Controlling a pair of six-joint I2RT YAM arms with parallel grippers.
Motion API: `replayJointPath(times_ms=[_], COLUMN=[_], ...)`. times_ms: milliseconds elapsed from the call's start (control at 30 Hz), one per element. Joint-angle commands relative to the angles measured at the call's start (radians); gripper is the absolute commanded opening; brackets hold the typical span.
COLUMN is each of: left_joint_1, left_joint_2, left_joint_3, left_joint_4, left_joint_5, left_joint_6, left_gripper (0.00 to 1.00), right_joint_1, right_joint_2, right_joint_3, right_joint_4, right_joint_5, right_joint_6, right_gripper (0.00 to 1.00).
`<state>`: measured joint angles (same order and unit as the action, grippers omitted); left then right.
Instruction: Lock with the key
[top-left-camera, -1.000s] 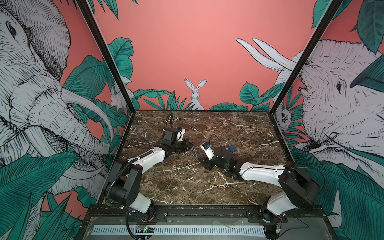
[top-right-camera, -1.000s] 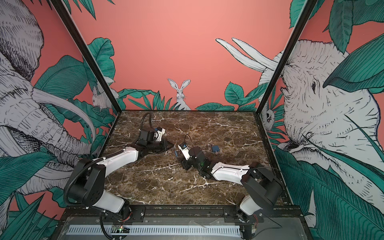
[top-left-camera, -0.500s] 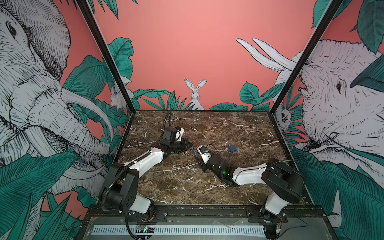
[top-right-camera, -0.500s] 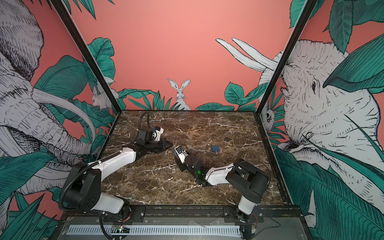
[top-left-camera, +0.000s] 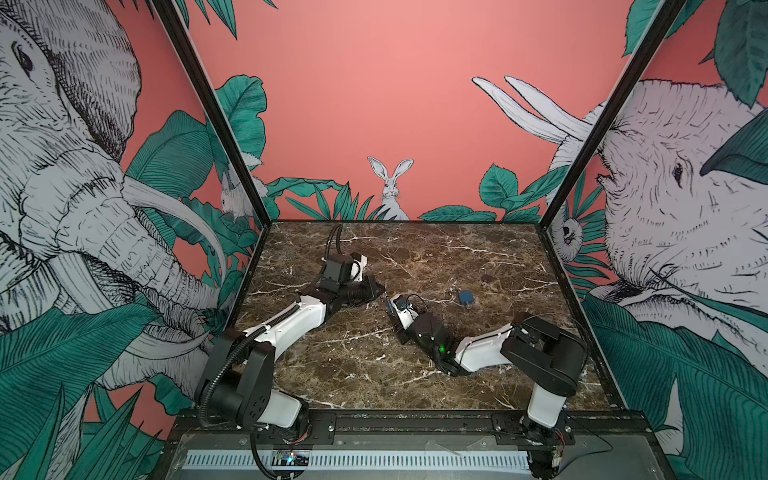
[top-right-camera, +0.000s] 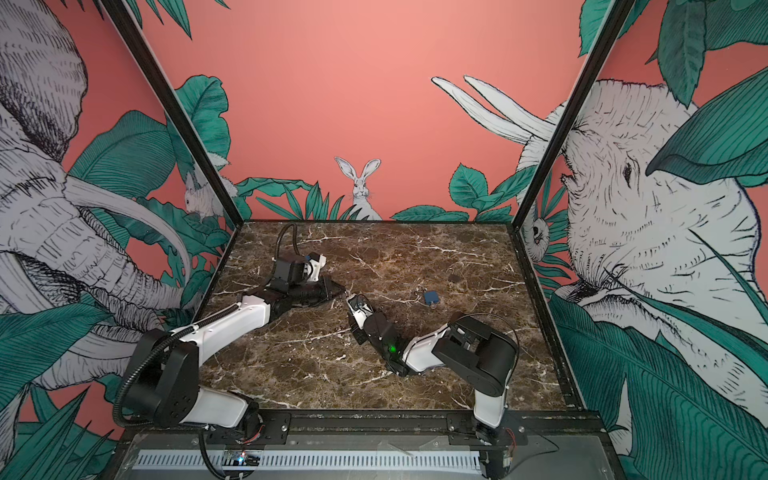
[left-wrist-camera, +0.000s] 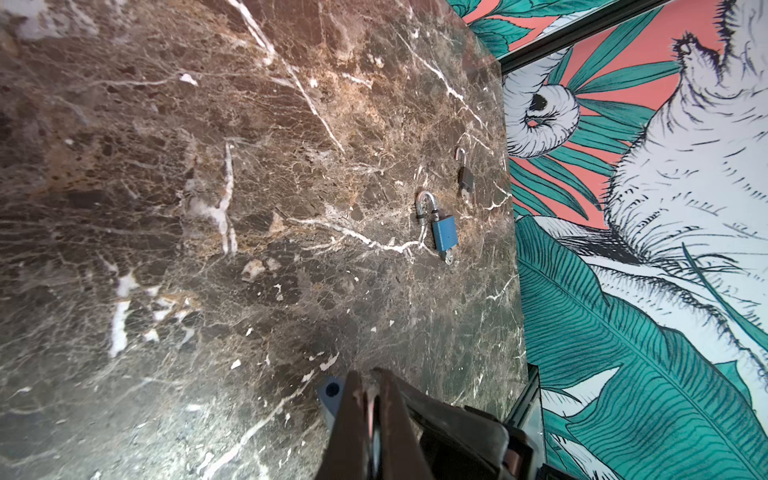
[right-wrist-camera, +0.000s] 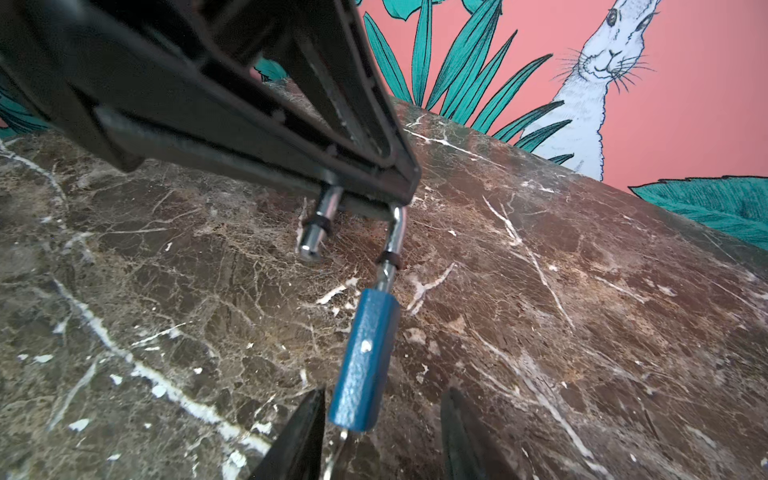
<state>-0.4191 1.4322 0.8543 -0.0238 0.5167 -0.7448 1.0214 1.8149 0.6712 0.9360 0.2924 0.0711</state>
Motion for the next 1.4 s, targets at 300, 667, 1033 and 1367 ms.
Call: replayJointPath(times_ms=[300, 667, 1033, 1367], left_joint_1=[0.001, 0.002, 0.002, 0.002], left_joint_2=[-0.047, -0.043, -0.042, -0.039], left_joint_3=[0.035, 0.036, 0.032, 0.035], left_joint_4=[-0.01, -0.012, -0.01, -0.008], left_joint_5=[0.009, 0.01, 0.013, 0.01], left_joint_6=[-0.015, -0.014, -0.015, -0.014], left_gripper=[0.0, 0.0, 0.0, 0.0], right_joint_1=[0.015, 0.014, 0.015, 0.014], right_joint_2=[-0.004, -0.005, 0.004, 0.006], right_joint_3=[0.035, 0.043, 0.056, 0.065], right_joint_4=[0.06, 0.05, 0.045, 0.013], right_joint_5=[0.036, 0.037, 0.029, 0.023], right_joint_6=[-0.017, -0.023, -0.021, -0.014], right_gripper=[0.45, 0.41, 0.38, 0.33])
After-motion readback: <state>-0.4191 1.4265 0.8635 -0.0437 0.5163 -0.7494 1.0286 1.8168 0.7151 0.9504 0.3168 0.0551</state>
